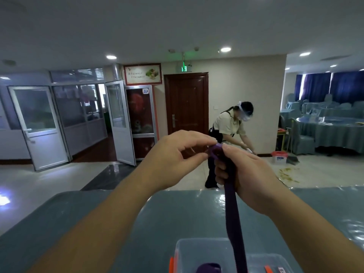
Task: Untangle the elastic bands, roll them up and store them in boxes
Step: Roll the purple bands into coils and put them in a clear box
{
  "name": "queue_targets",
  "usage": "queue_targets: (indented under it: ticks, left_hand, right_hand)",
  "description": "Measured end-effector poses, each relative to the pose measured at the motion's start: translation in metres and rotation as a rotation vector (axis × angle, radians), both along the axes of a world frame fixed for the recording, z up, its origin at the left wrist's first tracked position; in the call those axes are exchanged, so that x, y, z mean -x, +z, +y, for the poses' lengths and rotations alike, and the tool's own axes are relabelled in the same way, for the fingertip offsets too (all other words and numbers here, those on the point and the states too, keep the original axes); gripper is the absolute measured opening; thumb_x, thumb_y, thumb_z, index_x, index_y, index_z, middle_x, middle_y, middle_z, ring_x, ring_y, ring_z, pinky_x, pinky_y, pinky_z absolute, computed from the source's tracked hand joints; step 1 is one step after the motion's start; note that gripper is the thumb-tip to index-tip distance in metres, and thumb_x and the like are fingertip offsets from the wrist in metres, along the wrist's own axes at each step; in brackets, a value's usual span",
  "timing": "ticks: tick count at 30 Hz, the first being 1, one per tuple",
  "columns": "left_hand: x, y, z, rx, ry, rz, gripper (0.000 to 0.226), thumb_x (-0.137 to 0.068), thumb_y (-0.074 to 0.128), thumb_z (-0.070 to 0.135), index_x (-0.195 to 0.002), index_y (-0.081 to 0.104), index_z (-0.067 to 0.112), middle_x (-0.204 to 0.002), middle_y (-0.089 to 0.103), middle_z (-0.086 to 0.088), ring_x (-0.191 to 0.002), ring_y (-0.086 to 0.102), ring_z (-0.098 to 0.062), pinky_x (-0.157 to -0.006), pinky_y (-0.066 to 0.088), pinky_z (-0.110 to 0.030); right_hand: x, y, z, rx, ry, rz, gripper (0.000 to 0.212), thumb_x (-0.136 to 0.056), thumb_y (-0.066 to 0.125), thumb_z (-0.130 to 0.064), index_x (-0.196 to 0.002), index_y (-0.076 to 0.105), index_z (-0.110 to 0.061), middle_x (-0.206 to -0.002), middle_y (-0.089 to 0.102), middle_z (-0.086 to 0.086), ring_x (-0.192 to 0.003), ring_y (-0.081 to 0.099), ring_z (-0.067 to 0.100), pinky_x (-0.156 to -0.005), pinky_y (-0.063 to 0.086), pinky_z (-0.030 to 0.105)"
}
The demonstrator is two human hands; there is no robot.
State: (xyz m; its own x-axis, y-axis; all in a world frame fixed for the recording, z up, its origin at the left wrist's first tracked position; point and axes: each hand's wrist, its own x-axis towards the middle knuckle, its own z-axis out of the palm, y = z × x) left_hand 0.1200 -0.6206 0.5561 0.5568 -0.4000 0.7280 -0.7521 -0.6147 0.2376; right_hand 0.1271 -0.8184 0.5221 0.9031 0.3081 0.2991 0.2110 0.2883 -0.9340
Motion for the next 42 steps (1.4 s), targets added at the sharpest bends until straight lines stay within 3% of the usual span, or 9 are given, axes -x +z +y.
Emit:
queue_targets:
  ticks: [5, 8, 14, 18, 23, 29, 33, 37, 42]
  left_hand:
    - [0.000, 0.014, 0.001, -0.208, -0.011, -0.165, 0.028, -0.095, 0.077, 0.020, -0.122, 0.076, 0.028, -0.114, 0.074, 0.018, -0.110, 0.063, -0.001, -0.095, 0.050, -0.020]
    - [0.001, 0.021, 0.001, -0.245, 0.000, -0.211, 0.022, -0.096, 0.075, 0.022, -0.117, 0.076, 0.027, -0.110, 0.073, 0.016, -0.105, 0.063, -0.001, -0.092, 0.050, -0.019]
    - [0.002, 0.017, -0.002, -0.149, 0.071, -0.338, 0.017, -0.099, 0.065, 0.024, -0.114, 0.073, 0.020, -0.106, 0.071, 0.012, -0.099, 0.060, -0.001, -0.091, 0.047, -0.014]
    - [0.004, -0.001, -0.011, 0.037, 0.105, -0.365, 0.015, -0.097, 0.070, 0.019, -0.111, 0.075, 0.018, -0.101, 0.069, 0.014, -0.093, 0.060, 0.004, -0.083, 0.048, -0.010]
    - [0.007, -0.029, -0.032, 0.284, 0.078, -0.317, 0.017, -0.092, 0.078, 0.012, -0.109, 0.078, 0.015, -0.099, 0.072, 0.012, -0.096, 0.065, 0.003, -0.083, 0.051, -0.010]
    - [0.010, -0.022, -0.025, 0.209, 0.007, -0.177, 0.021, -0.093, 0.077, 0.011, -0.113, 0.079, 0.019, -0.099, 0.075, 0.013, -0.096, 0.070, -0.001, -0.084, 0.056, -0.014]
    - [0.009, -0.009, -0.017, 0.031, -0.008, -0.036, 0.051, -0.094, 0.076, 0.019, -0.138, 0.062, 0.040, -0.104, 0.065, 0.019, -0.101, 0.065, -0.004, -0.088, 0.050, -0.011]
    - [0.006, -0.008, -0.016, -0.032, -0.012, -0.107, 0.034, -0.096, 0.072, 0.017, -0.128, 0.072, 0.029, -0.118, 0.061, 0.018, -0.113, 0.059, -0.005, -0.093, 0.048, -0.014]
    - [0.008, -0.013, -0.018, 0.081, 0.055, -0.273, 0.024, -0.094, 0.075, 0.014, -0.118, 0.073, 0.019, -0.110, 0.070, 0.013, -0.104, 0.061, 0.003, -0.090, 0.046, -0.012]
  right_hand:
    - [0.006, 0.002, -0.002, 0.011, 0.020, 0.031, 0.037, -0.107, 0.048, -0.027, -0.081, 0.071, -0.014, -0.069, 0.042, 0.004, -0.061, 0.036, 0.017, -0.061, 0.028, 0.033]
    - [0.011, 0.002, -0.004, 0.018, -0.024, -0.017, 0.030, -0.106, 0.050, -0.025, -0.093, 0.072, -0.008, -0.072, 0.049, 0.005, -0.063, 0.042, 0.018, -0.063, 0.036, 0.033]
    - [0.024, 0.006, -0.006, 0.172, -0.206, -0.242, 0.021, -0.103, 0.056, -0.021, -0.104, 0.076, -0.014, -0.085, 0.077, 0.006, -0.073, 0.071, 0.021, -0.072, 0.061, 0.030]
    - [0.025, 0.010, -0.009, 0.255, -0.231, -0.269, 0.018, -0.101, 0.060, -0.023, -0.102, 0.078, -0.018, -0.089, 0.079, 0.009, -0.083, 0.077, 0.026, -0.082, 0.064, 0.039]
    - [0.026, 0.012, -0.006, 0.084, -0.278, -0.228, 0.023, -0.103, 0.058, -0.020, -0.100, 0.080, -0.013, -0.088, 0.079, 0.012, -0.085, 0.077, 0.030, -0.076, 0.064, 0.030]
    - [0.025, 0.015, -0.008, -0.009, -0.239, -0.166, 0.022, -0.101, 0.058, -0.015, -0.099, 0.079, -0.007, -0.095, 0.079, 0.018, -0.093, 0.076, 0.036, -0.074, 0.063, 0.027]
    - [0.027, 0.016, -0.012, 0.060, -0.158, -0.165, 0.021, -0.100, 0.060, -0.013, -0.102, 0.080, -0.011, -0.100, 0.080, 0.016, -0.097, 0.076, 0.036, -0.077, 0.064, 0.030]
    - [0.028, 0.017, -0.012, 0.114, -0.113, -0.181, 0.021, -0.099, 0.061, -0.018, -0.108, 0.079, -0.013, -0.102, 0.080, 0.014, -0.099, 0.076, 0.032, -0.087, 0.064, 0.038]
    - [0.027, 0.011, -0.010, -0.128, -0.165, -0.138, 0.031, -0.079, 0.073, -0.020, -0.106, 0.071, -0.005, -0.099, 0.077, 0.022, -0.093, 0.076, 0.038, -0.082, 0.064, 0.041]
